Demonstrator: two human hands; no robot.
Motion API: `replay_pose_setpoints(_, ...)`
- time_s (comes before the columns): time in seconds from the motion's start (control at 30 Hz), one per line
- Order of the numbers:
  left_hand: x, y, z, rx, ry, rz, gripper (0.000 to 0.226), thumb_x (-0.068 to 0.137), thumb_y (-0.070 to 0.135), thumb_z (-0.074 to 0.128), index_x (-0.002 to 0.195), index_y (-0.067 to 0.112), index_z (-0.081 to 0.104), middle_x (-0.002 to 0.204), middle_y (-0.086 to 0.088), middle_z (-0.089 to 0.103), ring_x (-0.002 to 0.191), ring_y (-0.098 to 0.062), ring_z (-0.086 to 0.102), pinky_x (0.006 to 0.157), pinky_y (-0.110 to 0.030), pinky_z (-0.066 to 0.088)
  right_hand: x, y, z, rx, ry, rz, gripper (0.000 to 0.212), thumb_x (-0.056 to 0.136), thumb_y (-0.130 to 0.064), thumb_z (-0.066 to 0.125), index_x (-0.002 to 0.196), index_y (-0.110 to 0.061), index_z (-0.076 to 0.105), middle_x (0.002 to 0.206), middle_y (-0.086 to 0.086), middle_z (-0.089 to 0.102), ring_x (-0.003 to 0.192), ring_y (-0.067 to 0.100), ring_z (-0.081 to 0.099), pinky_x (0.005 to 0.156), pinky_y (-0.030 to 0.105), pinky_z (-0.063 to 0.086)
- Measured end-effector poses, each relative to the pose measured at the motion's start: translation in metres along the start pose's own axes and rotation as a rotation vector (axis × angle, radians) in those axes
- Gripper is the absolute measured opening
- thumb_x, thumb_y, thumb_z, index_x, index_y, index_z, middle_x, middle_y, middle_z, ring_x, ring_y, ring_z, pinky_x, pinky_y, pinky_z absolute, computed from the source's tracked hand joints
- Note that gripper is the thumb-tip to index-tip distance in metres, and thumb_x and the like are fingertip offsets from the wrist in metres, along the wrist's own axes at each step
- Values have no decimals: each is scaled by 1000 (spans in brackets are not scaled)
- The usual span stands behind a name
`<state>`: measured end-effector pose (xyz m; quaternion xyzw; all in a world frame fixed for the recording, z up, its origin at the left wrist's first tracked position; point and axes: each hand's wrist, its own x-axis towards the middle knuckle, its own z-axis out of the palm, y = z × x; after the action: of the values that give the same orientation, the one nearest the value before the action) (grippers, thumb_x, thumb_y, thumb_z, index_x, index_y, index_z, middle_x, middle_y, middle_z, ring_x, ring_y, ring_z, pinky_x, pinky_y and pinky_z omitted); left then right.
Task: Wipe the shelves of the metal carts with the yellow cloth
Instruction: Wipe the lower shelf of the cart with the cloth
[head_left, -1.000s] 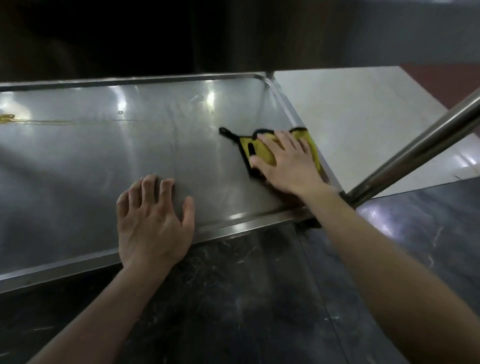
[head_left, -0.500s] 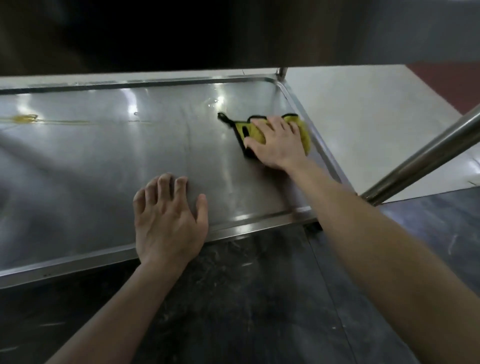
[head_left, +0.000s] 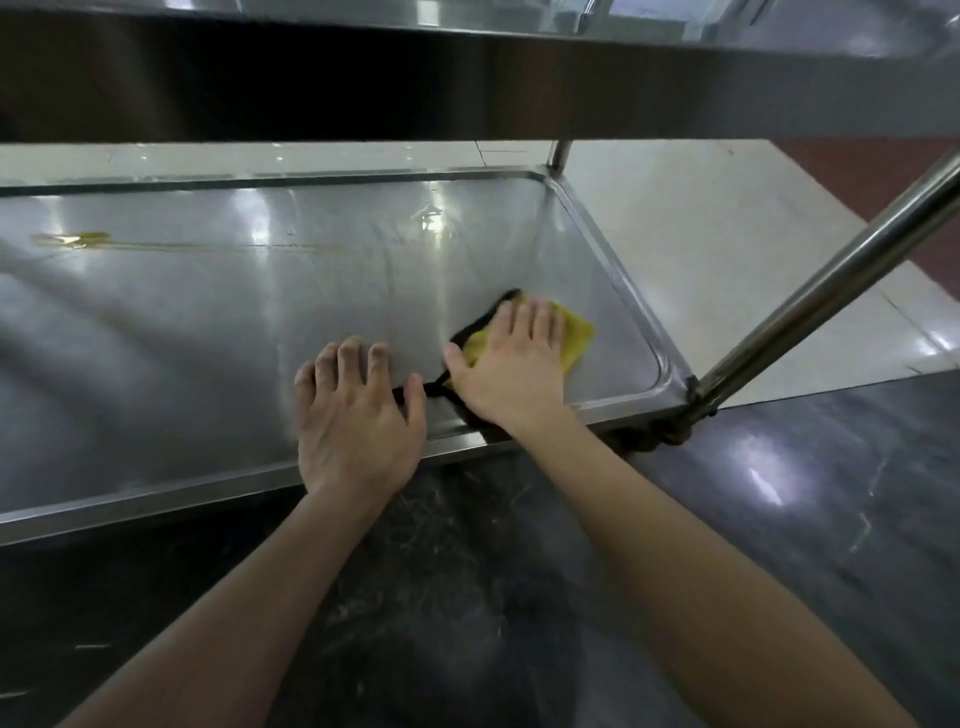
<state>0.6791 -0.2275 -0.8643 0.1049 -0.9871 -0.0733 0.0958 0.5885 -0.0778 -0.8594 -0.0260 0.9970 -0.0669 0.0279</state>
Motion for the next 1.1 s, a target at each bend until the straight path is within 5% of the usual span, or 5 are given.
replay_pose_setpoints(0.1, 0, -2, 1, 7, -19, 1, 54, 107, 52, 34, 144, 16, 52, 150, -13, 49, 142, -36, 42, 121, -55, 33, 19, 24, -7, -15, -23, -248, 97, 89, -82, 34, 168, -27, 24, 179, 7, 12, 165, 23, 2, 133, 50, -3)
replay_pose_setpoints(0.27, 1, 0, 1, 9, -30, -7, 58, 107, 52, 31, 148, 16, 51, 155, -13, 47, 146, -35, 40, 125, -54, 29, 73, 96, -26, -66, -29, -18, 95, 84, -87, 29, 166, -39, 24, 179, 6, 8, 165, 25, 0, 132, 56, 1)
replay_pose_setpoints(0.57, -2, -2, -2, -20, -4, -14, 56, 102, 44, 40, 145, 12, 55, 150, -16, 52, 140, -36, 46, 122, -53, 34, 101, -52, -7, 0, -132, -548, 75, 101, -72, 40, 166, -37, 31, 179, 0, 11, 165, 16, 2, 133, 44, -6)
replay_pose_setpoints(0.8, -1, -1, 1, -38, -9, -24, 51, 106, 45, 41, 143, 14, 55, 152, -14, 50, 142, -35, 44, 124, -53, 31, 139, 100, -31, -108, -15, 14, 81, 90, -77, 31, 163, -43, 32, 176, 13, 17, 163, 31, 9, 131, 55, 1)
replay_pose_setpoints(1.1, 7, -10, -13, -135, -93, -33, 58, 98, 45, 38, 139, 8, 57, 143, -14, 60, 133, -35, 52, 114, -51, 40, 115, -38, -10, -2, -172, -503, 84, 91, -66, 36, 169, -37, 21, 180, 0, 2, 165, 17, -2, 133, 42, -5)
